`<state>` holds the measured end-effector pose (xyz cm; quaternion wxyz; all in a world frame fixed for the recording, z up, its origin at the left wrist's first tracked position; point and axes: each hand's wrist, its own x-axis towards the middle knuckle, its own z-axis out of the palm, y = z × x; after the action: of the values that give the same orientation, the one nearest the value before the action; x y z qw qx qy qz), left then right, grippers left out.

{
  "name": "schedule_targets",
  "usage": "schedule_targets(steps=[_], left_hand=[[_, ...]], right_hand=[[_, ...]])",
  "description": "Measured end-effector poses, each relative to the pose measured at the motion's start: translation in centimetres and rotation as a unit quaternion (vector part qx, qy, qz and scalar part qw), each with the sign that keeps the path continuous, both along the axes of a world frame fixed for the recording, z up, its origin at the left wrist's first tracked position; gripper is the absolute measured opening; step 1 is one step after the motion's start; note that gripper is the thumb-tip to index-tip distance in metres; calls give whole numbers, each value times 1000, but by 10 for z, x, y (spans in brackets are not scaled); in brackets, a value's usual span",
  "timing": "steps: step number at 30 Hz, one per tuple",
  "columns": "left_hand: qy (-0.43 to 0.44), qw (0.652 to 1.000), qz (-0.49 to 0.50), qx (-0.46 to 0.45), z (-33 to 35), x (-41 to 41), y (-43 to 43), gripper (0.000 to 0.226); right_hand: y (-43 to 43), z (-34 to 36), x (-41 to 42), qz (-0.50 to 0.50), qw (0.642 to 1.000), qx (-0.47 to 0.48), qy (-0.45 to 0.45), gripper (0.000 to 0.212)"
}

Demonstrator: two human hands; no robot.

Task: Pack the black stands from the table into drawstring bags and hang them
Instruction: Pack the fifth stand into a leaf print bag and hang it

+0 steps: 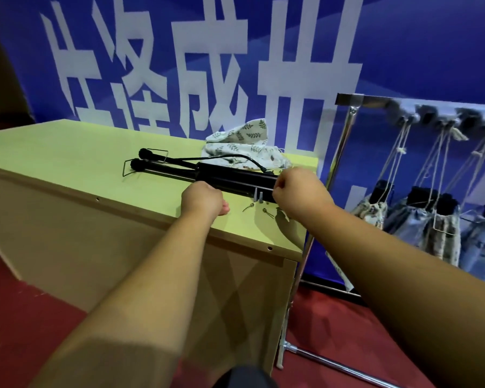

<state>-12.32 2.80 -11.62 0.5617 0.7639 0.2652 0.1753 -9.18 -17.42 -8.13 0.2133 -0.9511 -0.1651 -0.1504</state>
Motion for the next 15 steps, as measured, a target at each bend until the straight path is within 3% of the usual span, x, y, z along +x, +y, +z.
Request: schedule_targets(steps=[3,7,15], left_hand=[[34,995,0,89,0,5,-3,19],[71,960,7,271,-6,14,-3,22],[5,919,34,393,-15,33,-6,35]], right_hand=[[8,3,16,-27,999,25,-23,12],[18,6,41,-30,998,5,-55,17],[39,17,84,-26,997,-57,-41,20]])
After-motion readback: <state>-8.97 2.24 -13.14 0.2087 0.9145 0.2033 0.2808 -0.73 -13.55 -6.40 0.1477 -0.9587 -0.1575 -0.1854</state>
